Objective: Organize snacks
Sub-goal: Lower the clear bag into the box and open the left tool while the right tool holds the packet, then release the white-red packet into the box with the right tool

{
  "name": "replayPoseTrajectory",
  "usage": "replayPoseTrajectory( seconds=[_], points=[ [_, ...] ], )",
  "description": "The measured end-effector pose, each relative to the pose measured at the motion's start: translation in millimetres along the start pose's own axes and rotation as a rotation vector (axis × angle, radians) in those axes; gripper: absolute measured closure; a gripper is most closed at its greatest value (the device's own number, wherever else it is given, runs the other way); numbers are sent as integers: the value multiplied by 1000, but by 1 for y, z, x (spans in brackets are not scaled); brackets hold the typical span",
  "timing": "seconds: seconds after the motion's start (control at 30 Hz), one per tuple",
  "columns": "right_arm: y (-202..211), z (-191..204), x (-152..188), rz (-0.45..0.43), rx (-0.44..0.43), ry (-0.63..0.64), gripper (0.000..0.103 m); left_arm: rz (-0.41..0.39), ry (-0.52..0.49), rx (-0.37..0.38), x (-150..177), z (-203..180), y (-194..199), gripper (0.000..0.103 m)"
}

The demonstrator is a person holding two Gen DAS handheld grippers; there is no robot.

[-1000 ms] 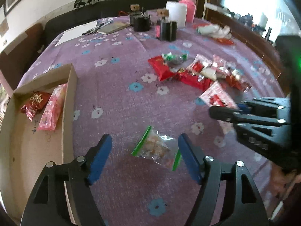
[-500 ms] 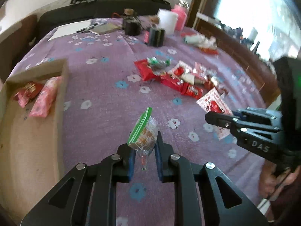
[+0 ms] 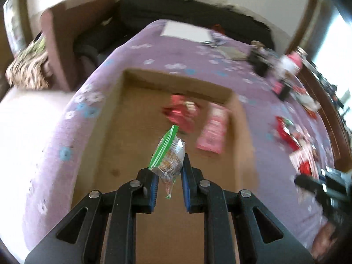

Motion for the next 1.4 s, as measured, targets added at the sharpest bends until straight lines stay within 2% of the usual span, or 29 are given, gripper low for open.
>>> replayPoseTrajectory(
  seconds=[0.13,0.23,0.47,0.5,0.57,0.7,0.8,0.9,0.97,1.0,1.07,1.1,1.2,1.27,1.33,1.4],
  points=[
    [-37,40,-14,51,-54,33,88,21,26,-14,-14,16,-22,87],
    [-64,62,-21,86,-61,52,88,33,27,-22,-24,20,-36,87],
    [-113,88,-26,149,-68,70,88,53,58,-58,-36,36,-57,85],
    [-116,90,-26,150,-72,72,86,50,64,-50,-36,36,-57,85],
    [-117,90,-27,134,-70,80,85,58,85,-16,-37,37,-57,77],
    [-106,86,-29,106,-80,84,65,61,110,-4,-36,35,-51,70],
    [-79,70,-35,46,-74,76,64,37,135,0,-34,35,-38,70],
    [-49,36,-42,-16,-40,29,59,-1,160,-7,-30,36,-17,70],
    [-32,-2,-50,-62,48,-18,58,-31,172,-13,-25,35,0,70],
    [-27,-27,-54,-76,119,-48,58,-46,172,-6,-21,32,9,69],
    [-25,-69,-62,-87,239,-110,56,-76,174,32,-14,23,25,52],
    [-27,-92,-67,-91,282,-141,56,-90,177,50,-11,18,30,49],
    [-46,-136,-76,-44,382,-169,55,-111,142,118,-3,-10,45,46],
    [-65,-154,-77,7,376,-202,55,-113,99,159,3,-33,50,46],
    [-73,-157,-69,41,331,-228,69,-110,51,174,8,-51,52,46],
    [-71,-151,-63,53,306,-231,78,-107,18,181,13,-64,53,46]
  ],
)
Point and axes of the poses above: each gripper's, at about its wrist camera, not at the fingertips, and y roughly against the way its jaws point, z to its left, x to its underside, the point moved 3 cm from there along -y, roughly the way its jaws point, and after that the axes turned 5 degrees about -y, right-handed, at the moved point
